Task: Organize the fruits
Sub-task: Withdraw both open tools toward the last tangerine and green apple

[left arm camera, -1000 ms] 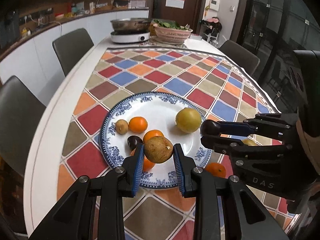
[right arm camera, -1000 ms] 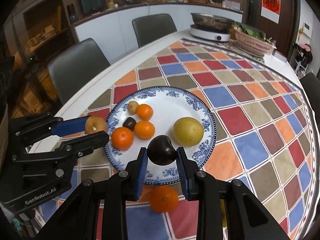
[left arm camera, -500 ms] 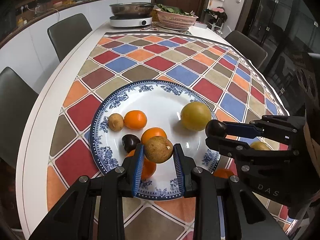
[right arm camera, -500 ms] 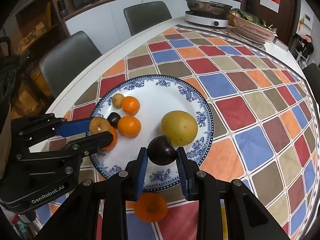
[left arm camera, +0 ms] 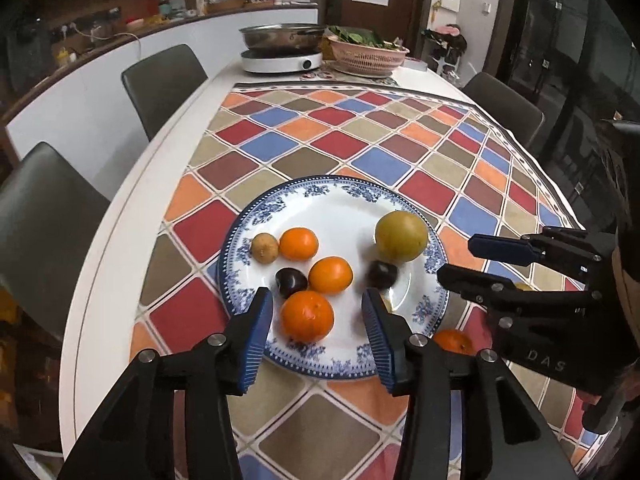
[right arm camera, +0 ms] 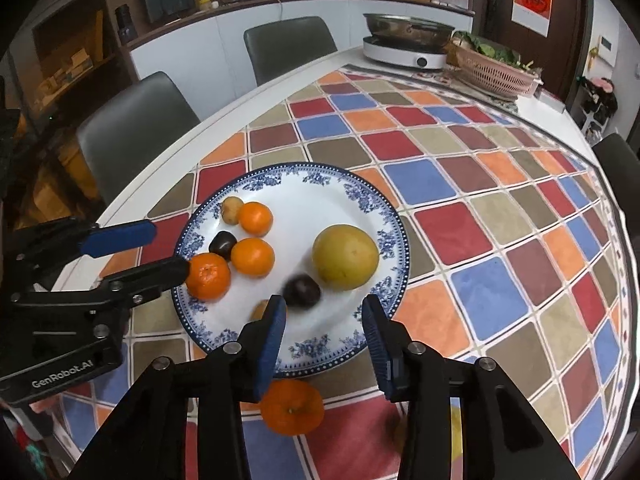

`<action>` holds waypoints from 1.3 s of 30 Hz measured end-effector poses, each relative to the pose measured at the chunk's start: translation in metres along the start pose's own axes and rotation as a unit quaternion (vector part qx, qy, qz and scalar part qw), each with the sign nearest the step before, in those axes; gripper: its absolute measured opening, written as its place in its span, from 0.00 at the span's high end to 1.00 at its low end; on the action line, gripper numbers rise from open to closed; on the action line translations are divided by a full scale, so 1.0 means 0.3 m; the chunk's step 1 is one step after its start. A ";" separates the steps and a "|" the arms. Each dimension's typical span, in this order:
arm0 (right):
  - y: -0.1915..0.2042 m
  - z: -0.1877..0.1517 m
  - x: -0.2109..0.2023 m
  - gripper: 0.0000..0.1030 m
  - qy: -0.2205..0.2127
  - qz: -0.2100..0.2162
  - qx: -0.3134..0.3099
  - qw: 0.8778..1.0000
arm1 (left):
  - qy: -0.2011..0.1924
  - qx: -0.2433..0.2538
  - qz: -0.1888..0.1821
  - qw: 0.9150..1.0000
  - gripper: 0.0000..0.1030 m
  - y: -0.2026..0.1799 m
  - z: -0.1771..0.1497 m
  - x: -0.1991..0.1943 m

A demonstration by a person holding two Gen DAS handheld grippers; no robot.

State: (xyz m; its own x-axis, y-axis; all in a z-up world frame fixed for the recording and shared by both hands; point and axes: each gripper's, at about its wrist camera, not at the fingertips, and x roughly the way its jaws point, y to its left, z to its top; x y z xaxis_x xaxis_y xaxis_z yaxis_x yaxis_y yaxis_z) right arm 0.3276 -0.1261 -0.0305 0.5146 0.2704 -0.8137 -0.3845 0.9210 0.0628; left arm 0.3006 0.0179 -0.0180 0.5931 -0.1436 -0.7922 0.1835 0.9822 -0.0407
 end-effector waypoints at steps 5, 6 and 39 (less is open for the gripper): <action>0.012 -0.020 -0.063 0.61 -0.018 -0.010 0.000 1.000 | -0.017 0.003 0.010 1.000 0.54 -0.013 -0.031 -0.061; 0.017 -0.023 -0.076 0.61 -0.022 -0.013 -0.002 1.000 | -0.022 0.005 0.015 1.000 0.53 -0.017 -0.039 -0.078; 0.020 -0.310 -0.447 0.28 -0.130 -0.118 0.021 0.984 | -0.090 0.037 0.011 0.995 0.15 -0.204 -0.231 -0.314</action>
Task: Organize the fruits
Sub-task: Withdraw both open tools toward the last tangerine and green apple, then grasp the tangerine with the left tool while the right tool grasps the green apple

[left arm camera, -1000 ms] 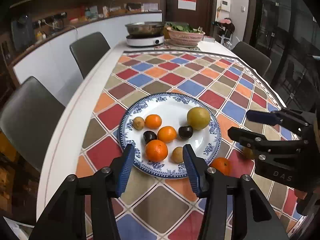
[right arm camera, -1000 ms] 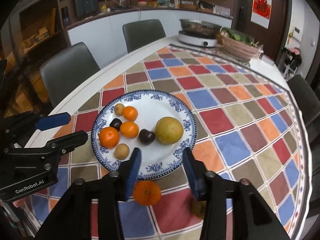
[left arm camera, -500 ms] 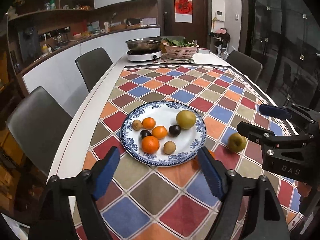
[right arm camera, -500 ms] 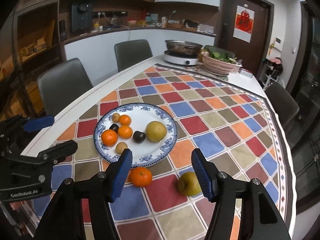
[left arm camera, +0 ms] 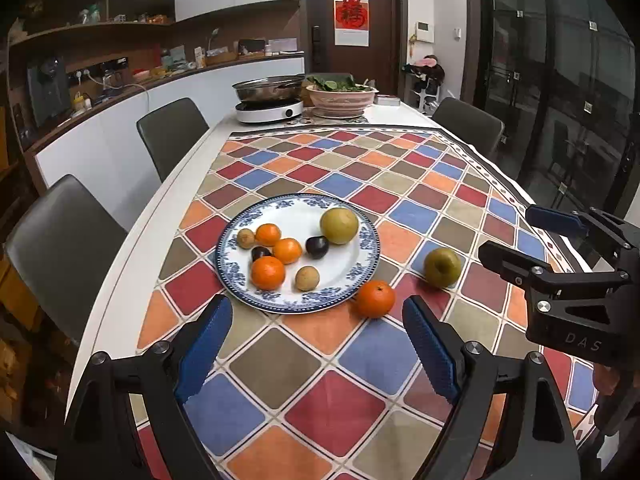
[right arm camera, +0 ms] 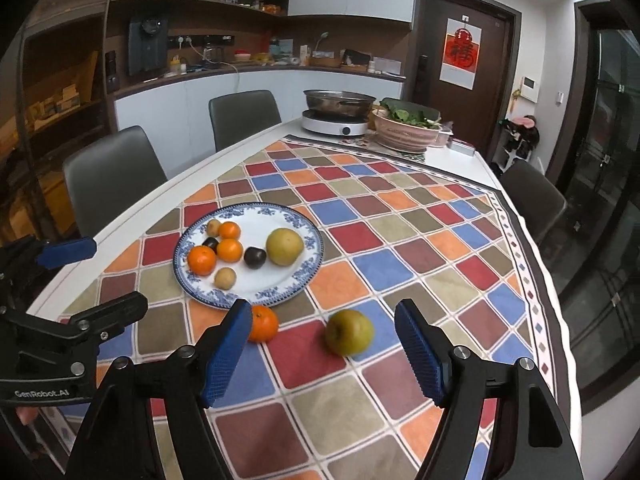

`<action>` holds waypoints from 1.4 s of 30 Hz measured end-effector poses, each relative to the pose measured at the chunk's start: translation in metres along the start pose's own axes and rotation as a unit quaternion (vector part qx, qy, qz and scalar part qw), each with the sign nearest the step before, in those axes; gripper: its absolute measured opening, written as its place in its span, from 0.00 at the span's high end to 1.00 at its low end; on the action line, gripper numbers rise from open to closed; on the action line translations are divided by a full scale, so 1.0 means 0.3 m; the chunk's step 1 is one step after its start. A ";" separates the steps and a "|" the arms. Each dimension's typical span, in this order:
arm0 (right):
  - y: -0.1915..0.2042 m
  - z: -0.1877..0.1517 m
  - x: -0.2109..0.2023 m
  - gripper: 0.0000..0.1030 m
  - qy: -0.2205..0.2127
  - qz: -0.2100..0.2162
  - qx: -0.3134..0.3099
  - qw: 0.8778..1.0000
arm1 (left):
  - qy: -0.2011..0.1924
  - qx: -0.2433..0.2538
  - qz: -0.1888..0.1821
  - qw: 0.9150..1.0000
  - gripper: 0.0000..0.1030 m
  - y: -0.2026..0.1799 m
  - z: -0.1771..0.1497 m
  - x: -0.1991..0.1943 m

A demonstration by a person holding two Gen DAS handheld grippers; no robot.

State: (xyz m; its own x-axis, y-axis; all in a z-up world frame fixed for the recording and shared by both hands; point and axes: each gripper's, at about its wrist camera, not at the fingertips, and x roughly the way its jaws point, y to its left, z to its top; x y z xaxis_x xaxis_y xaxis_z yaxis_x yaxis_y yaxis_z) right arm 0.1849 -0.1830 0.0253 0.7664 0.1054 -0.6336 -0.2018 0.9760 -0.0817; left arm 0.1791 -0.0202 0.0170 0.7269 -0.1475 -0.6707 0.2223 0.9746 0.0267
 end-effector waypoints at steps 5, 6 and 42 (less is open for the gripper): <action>-0.029 -0.030 0.011 0.28 0.008 0.000 0.008 1.000 | 0.003 0.010 -0.005 1.000 0.15 -0.032 -0.013 0.023; -0.036 -0.036 0.015 0.28 0.010 0.000 0.008 1.000 | 0.005 0.015 -0.005 1.000 0.15 -0.041 -0.017 0.031; -0.159 -0.112 0.347 0.36 0.095 0.064 0.024 0.993 | 0.114 -0.033 -0.066 0.991 0.50 -0.125 -0.038 0.437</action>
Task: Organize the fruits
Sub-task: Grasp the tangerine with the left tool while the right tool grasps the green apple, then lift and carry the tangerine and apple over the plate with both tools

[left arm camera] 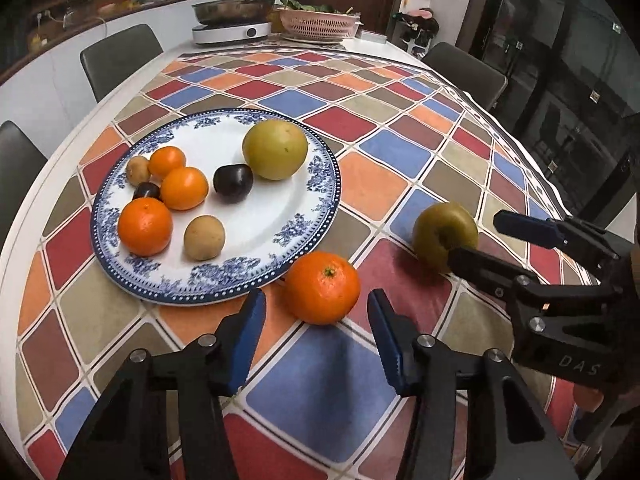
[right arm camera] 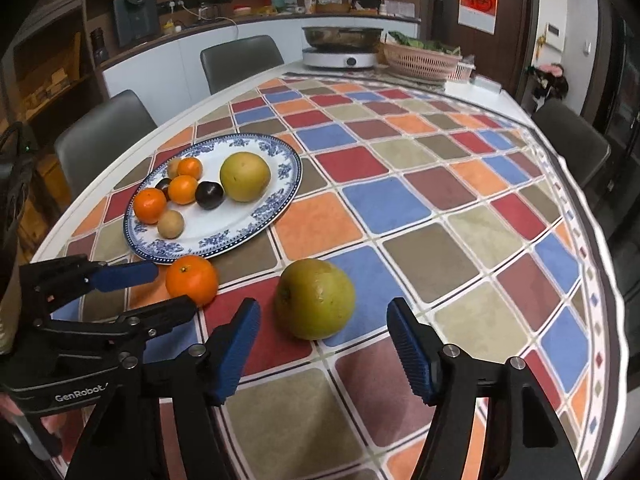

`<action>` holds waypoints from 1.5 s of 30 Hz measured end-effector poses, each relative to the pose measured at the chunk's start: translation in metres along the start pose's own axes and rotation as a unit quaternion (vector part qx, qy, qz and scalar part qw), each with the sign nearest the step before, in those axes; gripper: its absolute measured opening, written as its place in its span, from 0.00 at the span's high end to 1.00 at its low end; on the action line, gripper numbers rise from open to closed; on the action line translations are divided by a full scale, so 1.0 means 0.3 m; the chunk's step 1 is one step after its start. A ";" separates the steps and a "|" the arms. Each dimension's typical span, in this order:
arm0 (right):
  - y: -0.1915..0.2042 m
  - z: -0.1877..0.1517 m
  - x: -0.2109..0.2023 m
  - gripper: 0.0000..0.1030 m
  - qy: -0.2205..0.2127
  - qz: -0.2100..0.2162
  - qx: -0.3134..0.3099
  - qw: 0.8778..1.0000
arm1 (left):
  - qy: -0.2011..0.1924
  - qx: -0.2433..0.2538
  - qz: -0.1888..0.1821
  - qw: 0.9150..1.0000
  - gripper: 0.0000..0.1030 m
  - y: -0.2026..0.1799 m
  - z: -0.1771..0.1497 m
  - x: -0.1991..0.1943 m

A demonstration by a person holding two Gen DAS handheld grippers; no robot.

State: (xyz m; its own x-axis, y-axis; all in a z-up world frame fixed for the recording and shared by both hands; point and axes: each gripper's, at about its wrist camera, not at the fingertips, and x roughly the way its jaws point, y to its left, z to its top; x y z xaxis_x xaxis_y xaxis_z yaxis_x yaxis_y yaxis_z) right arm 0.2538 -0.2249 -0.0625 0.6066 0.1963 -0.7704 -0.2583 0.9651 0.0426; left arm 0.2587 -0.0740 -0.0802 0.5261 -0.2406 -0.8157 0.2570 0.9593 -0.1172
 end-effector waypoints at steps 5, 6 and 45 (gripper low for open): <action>-0.013 0.000 0.031 0.41 0.012 0.010 0.010 1.000 | 0.010 -0.001 0.001 1.000 0.51 -0.007 0.013 0.028; -0.015 0.001 0.037 0.41 0.014 0.012 0.012 1.000 | 0.014 -0.002 0.001 1.000 0.51 -0.008 0.015 0.036; 0.002 0.002 -0.009 0.57 0.022 0.017 0.032 0.999 | 0.010 -0.013 -0.013 1.000 0.60 -0.004 -0.023 -0.036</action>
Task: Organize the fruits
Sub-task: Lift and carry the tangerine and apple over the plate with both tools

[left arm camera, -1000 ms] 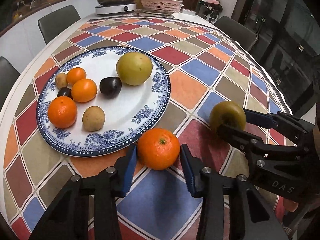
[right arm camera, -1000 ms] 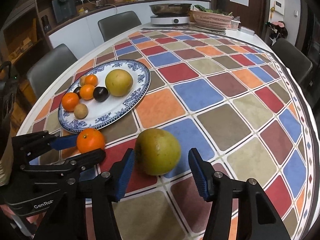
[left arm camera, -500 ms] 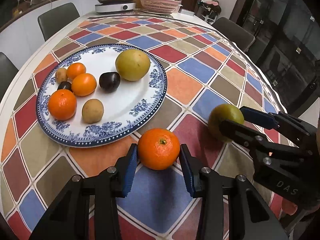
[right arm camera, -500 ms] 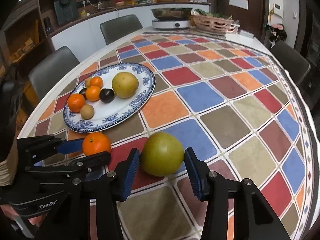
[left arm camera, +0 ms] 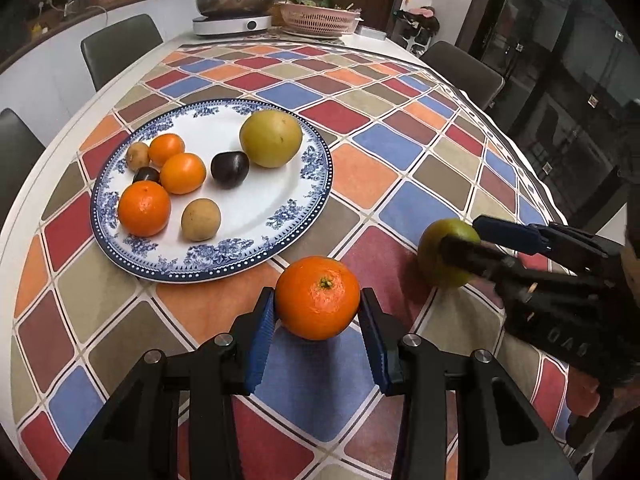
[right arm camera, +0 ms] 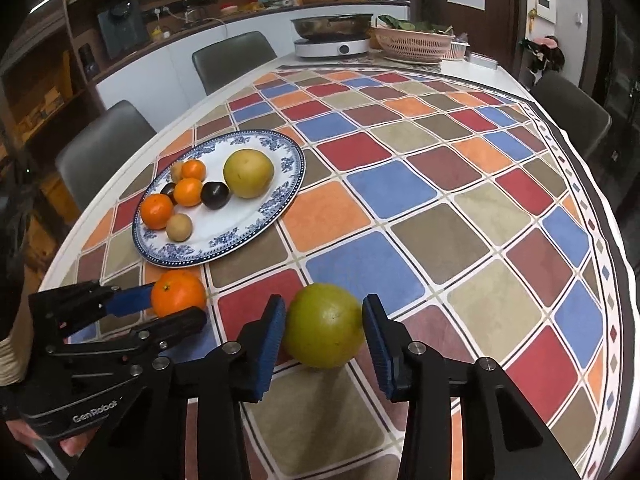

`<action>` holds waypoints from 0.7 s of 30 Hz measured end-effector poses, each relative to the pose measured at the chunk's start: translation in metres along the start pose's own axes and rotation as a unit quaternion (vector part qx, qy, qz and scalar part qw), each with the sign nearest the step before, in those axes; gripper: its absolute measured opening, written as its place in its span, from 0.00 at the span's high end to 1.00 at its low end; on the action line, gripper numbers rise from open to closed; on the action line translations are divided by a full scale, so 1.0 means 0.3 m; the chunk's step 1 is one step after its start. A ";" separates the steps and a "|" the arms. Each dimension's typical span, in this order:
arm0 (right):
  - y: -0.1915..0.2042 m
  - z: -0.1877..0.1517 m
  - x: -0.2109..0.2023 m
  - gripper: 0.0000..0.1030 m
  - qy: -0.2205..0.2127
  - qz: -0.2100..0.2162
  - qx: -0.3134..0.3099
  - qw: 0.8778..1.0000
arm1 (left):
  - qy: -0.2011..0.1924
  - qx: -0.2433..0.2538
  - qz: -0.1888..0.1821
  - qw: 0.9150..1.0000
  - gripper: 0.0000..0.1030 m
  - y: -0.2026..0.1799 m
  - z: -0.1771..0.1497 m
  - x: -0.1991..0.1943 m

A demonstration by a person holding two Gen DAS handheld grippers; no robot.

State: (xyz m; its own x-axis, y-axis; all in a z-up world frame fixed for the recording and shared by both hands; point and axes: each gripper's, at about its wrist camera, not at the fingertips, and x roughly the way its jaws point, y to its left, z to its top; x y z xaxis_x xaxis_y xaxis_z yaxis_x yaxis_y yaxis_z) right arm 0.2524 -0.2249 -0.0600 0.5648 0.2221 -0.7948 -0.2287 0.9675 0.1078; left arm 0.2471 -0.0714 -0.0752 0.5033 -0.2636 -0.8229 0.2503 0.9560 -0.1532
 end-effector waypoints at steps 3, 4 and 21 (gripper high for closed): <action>-0.001 -0.007 0.026 0.51 0.022 0.005 -0.002 1.000 | -0.002 0.000 0.002 1.000 0.60 0.003 0.003 -0.006; -0.006 -0.013 0.038 0.51 0.029 0.010 0.004 1.000 | -0.002 0.000 0.003 1.000 0.60 0.004 0.004 -0.005; -0.012 -0.054 0.048 0.52 0.005 0.000 0.017 1.000 | -0.009 0.019 0.022 1.000 0.60 0.004 -0.009 -0.024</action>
State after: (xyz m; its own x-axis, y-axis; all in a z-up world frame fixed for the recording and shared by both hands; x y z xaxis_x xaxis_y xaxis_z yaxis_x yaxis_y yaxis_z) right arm 0.2485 -0.2271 -0.0817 0.5565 0.2202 -0.8011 -0.2005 0.9713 0.1277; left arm 0.2416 -0.0680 -0.0710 0.5298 -0.2246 -0.8178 0.2581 0.9613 -0.0967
